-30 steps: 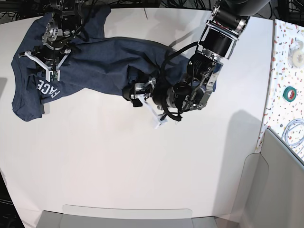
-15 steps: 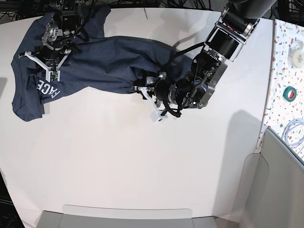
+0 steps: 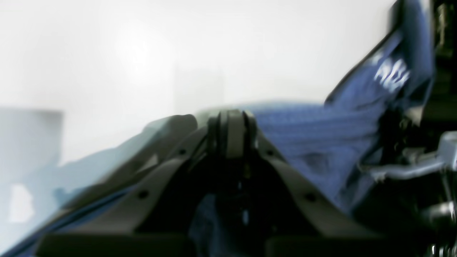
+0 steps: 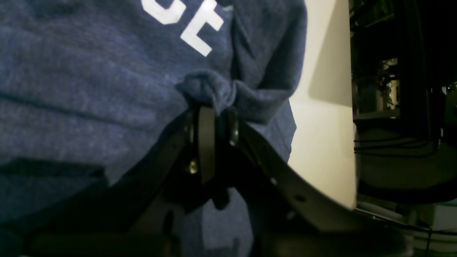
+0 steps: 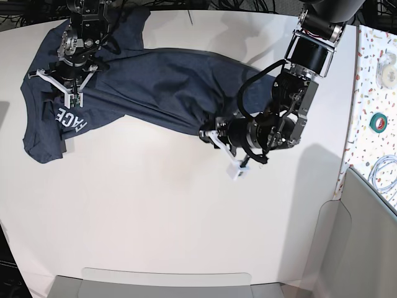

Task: Layout the t-shirt on the table in an organized manner, then fold the t-shirt properly

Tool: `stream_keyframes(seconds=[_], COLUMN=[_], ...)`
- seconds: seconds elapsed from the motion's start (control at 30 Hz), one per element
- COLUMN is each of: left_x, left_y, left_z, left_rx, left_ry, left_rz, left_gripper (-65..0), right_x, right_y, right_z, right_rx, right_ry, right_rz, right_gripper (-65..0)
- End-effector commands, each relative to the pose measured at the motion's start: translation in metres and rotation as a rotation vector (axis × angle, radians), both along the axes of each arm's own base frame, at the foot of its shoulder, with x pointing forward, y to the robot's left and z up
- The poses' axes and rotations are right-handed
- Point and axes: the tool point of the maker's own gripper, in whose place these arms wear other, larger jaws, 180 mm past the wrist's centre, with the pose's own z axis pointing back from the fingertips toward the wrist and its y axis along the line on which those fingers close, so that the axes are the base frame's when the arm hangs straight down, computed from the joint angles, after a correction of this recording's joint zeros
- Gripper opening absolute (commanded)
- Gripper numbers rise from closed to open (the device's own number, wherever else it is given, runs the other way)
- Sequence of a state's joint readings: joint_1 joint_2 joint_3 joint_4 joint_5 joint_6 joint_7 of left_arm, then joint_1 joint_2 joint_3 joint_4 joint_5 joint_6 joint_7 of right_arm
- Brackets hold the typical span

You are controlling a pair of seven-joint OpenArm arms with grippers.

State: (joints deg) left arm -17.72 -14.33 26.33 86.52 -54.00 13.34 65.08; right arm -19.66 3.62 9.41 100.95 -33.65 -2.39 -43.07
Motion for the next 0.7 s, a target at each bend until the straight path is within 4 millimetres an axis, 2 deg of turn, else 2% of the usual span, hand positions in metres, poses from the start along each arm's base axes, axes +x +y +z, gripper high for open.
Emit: stream_keyframes(seconds=[0.0, 0.2, 0.33, 0.47, 0.67], left_x=[0.014, 0.03, 0.038, 0.039, 0.036], left_y=[0.007, 0.007, 0.008, 0.009, 0.009], left_z=[0.018, 0.054, 0.062, 0.063, 0.058], left_rx=[-0.002, -0.046, -0.056, -0.052, -0.046], left_ry=[-0.061, -0.188, -0.235, -0.243, -0.228], left_rz=[0.022, 0.057, 0.082, 0.085, 0.079], left_gripper=[-65.0, -65.0, -65.0, -65.0, -65.0], right_x=[0.003, 0.005, 0.012, 0.027, 0.063], right_y=[-0.011, -0.009, -0.008, -0.005, 0.022], right_z=[0.014, 0.016, 0.022, 0.049, 0.091], right_rx=[-0.052, -0.048, -0.047, -0.054, -0.038], right_ry=[-0.032, -0.042, -0.067, -0.153, -0.296], right_rz=[-0.012, -0.013, -0.014, -0.005, 0.069], right_gripper=[-65.0, -65.0, -65.0, -65.0, -65.0])
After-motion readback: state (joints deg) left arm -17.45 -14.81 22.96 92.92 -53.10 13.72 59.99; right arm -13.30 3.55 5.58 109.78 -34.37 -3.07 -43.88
